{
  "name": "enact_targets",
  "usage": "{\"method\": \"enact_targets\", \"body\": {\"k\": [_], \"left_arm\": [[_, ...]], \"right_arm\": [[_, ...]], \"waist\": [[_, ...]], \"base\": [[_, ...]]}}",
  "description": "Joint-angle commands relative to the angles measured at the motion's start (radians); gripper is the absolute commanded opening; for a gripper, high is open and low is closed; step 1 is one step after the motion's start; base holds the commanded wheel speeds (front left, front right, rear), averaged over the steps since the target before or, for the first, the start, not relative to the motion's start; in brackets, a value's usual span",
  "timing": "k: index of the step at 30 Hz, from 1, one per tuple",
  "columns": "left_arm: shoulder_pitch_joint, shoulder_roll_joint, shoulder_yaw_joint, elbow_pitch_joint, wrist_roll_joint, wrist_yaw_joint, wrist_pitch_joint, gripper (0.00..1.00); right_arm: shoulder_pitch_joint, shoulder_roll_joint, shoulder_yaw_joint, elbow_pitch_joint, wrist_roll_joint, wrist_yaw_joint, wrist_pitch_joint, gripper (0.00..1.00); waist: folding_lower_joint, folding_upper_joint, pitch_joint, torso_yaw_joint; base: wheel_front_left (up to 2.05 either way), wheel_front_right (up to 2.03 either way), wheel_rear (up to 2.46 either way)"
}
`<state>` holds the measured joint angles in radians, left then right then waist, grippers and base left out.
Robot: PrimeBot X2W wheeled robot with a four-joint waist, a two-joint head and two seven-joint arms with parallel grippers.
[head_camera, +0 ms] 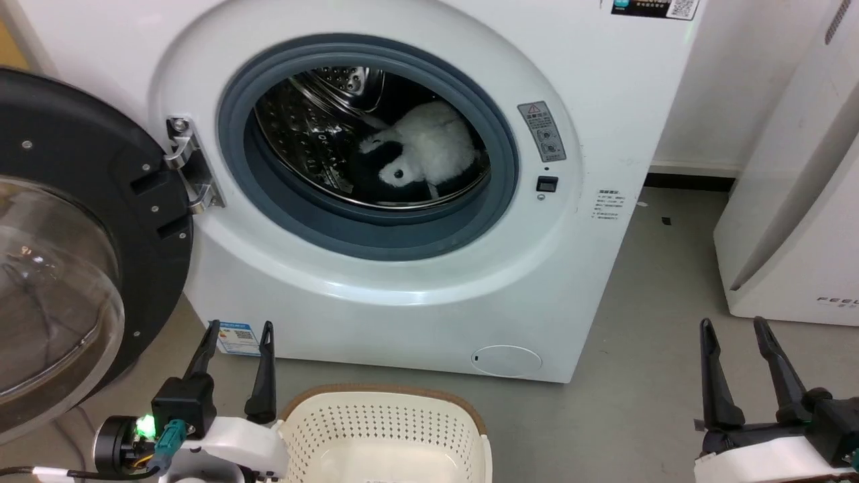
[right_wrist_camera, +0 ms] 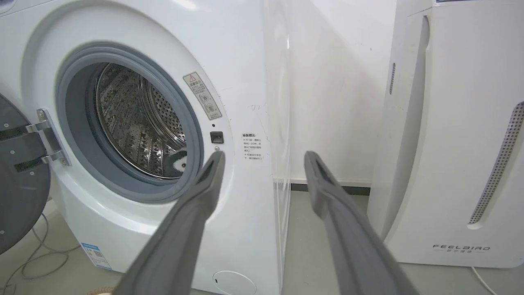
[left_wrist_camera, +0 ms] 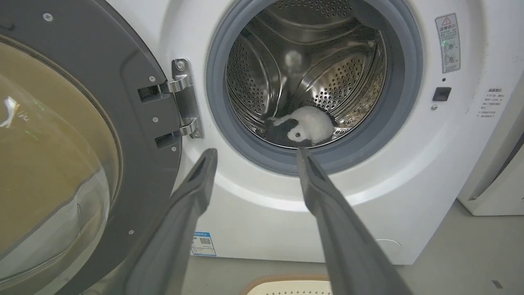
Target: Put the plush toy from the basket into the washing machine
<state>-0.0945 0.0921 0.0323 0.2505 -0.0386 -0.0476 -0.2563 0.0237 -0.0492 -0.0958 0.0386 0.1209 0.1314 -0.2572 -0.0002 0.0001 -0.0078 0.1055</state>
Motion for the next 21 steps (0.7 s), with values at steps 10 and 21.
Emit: {"method": "enact_targets", "body": {"k": [10, 21], "left_arm": [[0.005, -0.002, -0.002, -0.013, 0.002, 0.003, 0.016, 0.0], [0.013, -0.006, -0.005, -0.035, 0.006, 0.007, 0.038, 0.0]], "right_arm": [[-0.002, 0.0, 0.006, -0.002, -0.005, 0.0, 0.015, 0.0], [-0.004, 0.0, 0.014, -0.005, -0.016, 0.0, 0.037, 0.0]], "waist": [[0.0002, -0.0001, 0.0, -0.005], [0.0002, -0.0001, 0.001, -0.015]], "base": [[0.0, 0.0, 0.0], [0.0, 0.0, 0.0]]}}
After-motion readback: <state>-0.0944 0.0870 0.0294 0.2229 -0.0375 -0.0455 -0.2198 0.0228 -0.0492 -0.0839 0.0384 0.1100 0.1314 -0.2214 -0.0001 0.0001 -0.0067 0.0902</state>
